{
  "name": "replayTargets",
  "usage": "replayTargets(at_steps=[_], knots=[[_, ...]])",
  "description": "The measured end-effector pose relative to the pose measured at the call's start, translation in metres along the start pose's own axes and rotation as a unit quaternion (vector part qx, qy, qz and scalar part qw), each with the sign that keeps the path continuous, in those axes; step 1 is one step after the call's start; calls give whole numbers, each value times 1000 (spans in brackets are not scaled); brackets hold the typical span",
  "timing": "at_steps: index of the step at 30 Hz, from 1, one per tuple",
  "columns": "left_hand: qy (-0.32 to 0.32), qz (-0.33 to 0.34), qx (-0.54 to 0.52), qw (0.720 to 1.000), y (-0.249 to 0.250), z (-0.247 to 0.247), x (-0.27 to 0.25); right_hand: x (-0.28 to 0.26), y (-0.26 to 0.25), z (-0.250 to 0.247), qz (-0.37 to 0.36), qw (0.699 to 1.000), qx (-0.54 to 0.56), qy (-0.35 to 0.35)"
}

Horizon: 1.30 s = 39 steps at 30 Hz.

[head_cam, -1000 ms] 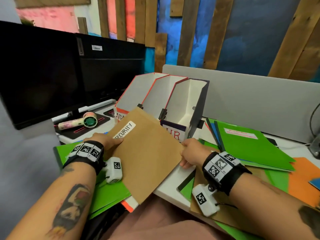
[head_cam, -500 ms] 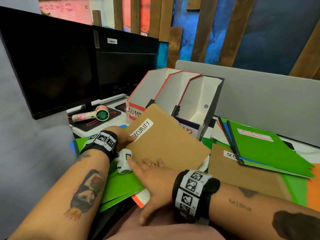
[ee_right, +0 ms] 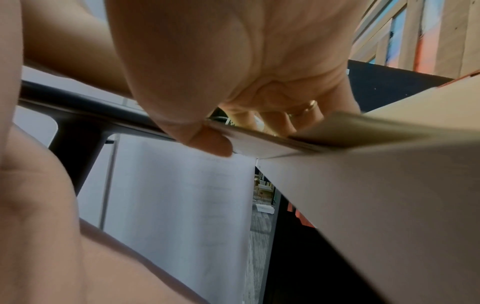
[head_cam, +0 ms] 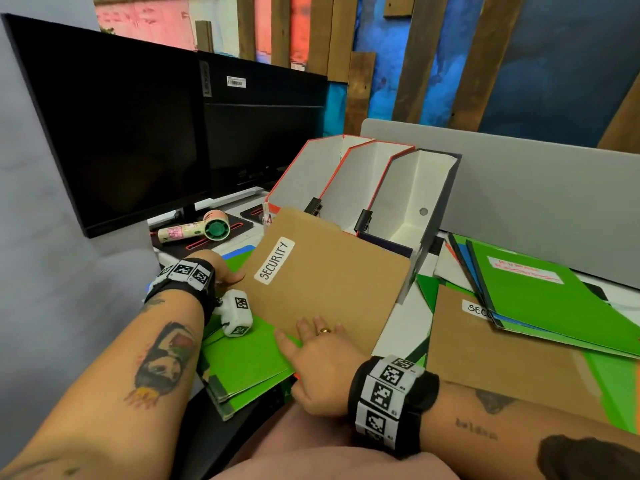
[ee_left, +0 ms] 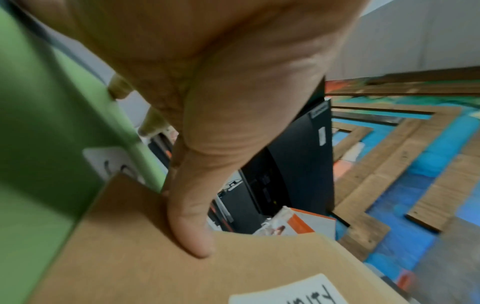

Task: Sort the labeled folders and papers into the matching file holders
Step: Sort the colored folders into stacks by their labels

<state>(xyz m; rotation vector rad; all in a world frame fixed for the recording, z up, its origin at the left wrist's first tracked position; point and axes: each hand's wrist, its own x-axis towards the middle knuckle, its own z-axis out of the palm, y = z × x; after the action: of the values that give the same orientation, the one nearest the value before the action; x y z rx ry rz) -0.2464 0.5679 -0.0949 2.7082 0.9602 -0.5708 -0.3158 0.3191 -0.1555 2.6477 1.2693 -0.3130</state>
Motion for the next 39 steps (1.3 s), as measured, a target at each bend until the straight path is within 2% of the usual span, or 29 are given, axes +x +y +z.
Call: replayTargets(at_steps=[2,5,9,15,18,19,21,24,26,29,32,35,37,39], knots=[[-17,4,7,1000,-5,1,2,0,-1,-3,17,1000,3,-4],[4,9,17,1000,-10,-6,-4,0,-2,-4,22,1000,10,9],[0,-6,-18,1000,-14,-12,-4,0,-2,-2,20,999,30,40],[60,-19,-89,994,-26,-2,3,-2,1,-1,-3,1000,-13,20],[79,-15,-79,994,-31,1,-1,-7,4,-1,-8,999,10,36],[80,-9,-77,994,-32,1,-2,-9,4,-2,-28,998,23,48],[74,6,-81,994,-34,0,-5,-16,-2,-8,-123,988,35,83],[52,54,-78,994,-39,2,-5,-15,-16,-8,-302,941,-12,152],[40,85,-99,991,-48,6,1,-10,-19,-1,-340,921,-17,191],[-5,98,-170,981,-63,8,7,-9,-11,4,-335,920,0,204],[-34,91,-159,983,-65,8,4,-18,1,-3,-303,938,18,171],[-10,84,-71,994,-57,10,-4,-23,9,0,-218,969,89,69],[22,70,-34,997,-53,10,-7,-21,11,6,-184,971,134,74],[47,50,-28,997,-47,10,-11,-20,12,14,-148,978,130,67]])
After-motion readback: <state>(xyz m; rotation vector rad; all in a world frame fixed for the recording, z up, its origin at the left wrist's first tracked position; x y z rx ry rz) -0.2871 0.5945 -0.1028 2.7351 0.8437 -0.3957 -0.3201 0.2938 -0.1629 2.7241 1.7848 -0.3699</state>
